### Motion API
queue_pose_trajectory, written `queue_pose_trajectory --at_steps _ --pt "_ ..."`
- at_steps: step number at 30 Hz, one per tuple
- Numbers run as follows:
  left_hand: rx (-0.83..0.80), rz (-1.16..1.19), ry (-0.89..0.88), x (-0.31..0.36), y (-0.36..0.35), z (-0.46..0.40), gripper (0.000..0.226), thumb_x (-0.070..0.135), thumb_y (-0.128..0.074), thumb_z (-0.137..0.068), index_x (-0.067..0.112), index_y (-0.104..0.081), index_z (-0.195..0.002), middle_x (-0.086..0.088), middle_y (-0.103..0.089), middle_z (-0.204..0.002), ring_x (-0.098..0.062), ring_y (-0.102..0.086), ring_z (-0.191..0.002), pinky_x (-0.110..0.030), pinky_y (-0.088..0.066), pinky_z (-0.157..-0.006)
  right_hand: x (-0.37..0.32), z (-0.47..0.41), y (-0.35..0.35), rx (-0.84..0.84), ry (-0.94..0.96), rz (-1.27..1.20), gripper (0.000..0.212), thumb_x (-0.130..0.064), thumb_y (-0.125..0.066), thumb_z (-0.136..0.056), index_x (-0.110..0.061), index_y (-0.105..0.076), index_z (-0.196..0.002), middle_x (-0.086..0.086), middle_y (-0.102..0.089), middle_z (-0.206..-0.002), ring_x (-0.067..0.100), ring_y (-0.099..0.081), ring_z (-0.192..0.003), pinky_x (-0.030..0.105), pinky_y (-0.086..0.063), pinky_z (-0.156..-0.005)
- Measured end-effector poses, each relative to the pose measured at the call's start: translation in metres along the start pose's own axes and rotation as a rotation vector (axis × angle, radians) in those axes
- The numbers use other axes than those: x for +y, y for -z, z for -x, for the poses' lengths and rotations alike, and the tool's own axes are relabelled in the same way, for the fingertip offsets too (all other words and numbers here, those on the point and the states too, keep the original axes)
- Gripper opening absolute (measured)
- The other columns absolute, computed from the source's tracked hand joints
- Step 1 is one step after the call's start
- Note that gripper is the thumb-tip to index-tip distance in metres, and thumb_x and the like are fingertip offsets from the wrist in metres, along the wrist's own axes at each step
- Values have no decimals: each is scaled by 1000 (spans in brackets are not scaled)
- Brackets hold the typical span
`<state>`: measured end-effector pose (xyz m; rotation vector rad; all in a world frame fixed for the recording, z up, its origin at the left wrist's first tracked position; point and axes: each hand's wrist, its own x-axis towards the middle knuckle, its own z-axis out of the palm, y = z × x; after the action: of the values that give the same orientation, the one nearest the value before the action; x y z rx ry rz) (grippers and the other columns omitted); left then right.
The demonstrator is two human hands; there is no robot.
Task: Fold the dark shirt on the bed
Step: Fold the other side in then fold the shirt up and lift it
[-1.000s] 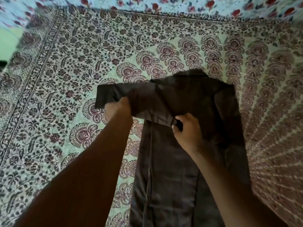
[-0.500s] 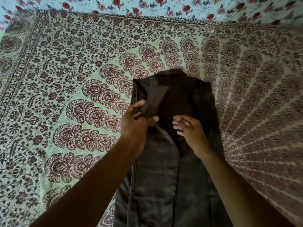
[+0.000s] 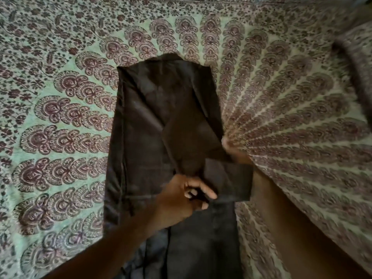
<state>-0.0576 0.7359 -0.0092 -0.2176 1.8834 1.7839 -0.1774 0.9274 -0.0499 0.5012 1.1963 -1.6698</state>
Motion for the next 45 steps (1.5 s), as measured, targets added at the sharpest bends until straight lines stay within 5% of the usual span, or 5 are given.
queue_pose_trajectory --at_steps 5,24,29,38,45 --pt "-242 -242 73 -3 -23 14 20 8 -79 -87 26 -83 -93 5 -79 -94 -9 -74 -92 -29 -60 -85 20 48 14 147 152 491 34 -22 -84 -79 -14 -77 -112 1 -79 -108 18 -75 -105 34 -57 -93" --pt "-164 -475 111 -54 -71 64 41 17 -76 -90 37 -48 -112 9 -70 -95 1 -69 -82 -23 -58 -74 136 99 46 513 11 672 19 -18 -82 -86 -17 -68 -73 8 -70 -69 28 -70 -60 27 -52 -46" --pt "-115 -560 87 -78 -82 68 39 12 -74 -87 34 -64 -117 16 -70 -93 -1 -67 -91 -32 -58 -84 147 111 49 383 59 761 11 -2 -84 -78 -5 -74 -78 9 -77 -79 24 -73 -75 40 -63 -74" --pt "-271 -847 31 -107 -93 90 35 0 -61 -82 29 -75 -96 17 -45 -107 -6 -51 -113 -30 -48 -94 169 117 46 371 81 662 23 -2 -79 -85 -15 -61 -79 2 -70 -78 14 -69 -73 35 -59 -57" --pt "515 -548 93 -91 -101 67 37 6 -69 -87 20 -62 -121 -4 -53 -127 -24 -57 -111 -39 -53 -94 170 104 36 520 356 782 28 -16 -86 -80 -24 -60 -86 -7 -73 -83 15 -71 -79 30 -56 -71"
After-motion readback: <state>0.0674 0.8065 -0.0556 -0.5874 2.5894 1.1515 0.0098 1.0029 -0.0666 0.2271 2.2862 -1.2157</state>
